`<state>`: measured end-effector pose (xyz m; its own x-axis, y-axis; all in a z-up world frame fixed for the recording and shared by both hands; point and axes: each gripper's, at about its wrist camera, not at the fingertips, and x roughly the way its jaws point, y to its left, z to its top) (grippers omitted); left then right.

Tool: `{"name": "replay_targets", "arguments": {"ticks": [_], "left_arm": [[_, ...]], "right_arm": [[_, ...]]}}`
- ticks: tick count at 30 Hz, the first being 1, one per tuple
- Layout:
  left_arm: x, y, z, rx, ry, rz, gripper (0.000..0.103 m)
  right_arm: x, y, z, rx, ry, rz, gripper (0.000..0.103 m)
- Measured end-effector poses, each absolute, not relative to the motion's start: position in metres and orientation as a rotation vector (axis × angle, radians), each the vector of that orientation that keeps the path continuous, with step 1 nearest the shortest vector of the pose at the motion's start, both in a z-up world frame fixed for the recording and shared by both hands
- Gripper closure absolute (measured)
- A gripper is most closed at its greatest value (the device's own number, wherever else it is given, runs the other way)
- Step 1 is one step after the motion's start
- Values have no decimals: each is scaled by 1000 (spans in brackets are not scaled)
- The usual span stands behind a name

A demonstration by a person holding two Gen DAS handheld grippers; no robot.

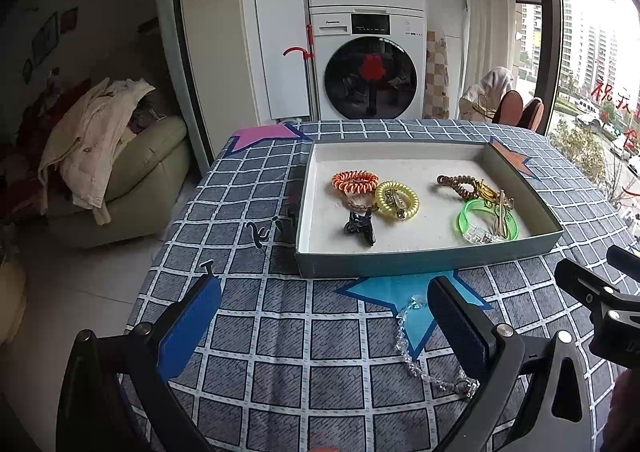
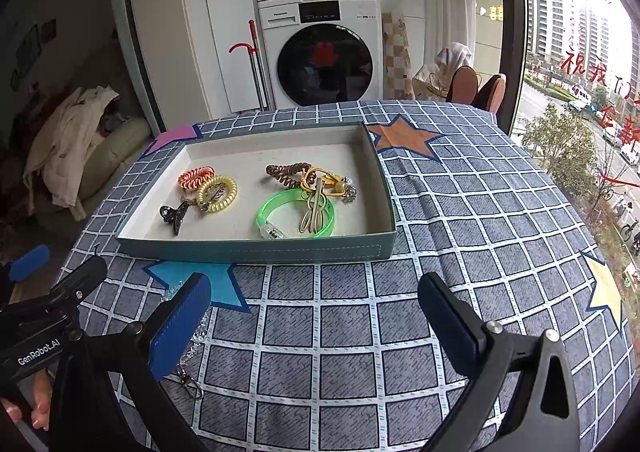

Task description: Organize jewelry

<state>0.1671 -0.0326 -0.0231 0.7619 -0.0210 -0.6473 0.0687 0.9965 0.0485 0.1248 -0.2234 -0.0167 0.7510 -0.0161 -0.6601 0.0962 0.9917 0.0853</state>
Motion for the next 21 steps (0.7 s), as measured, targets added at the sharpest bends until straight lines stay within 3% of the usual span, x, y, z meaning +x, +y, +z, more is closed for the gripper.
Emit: {"name": "replay_targets", "arguments": {"ticks": [21], "left_arm": [[136,-38,-14,75,681,-48,0]], "right_arm": [[87,-215,0,73,648,-78,0]]}}
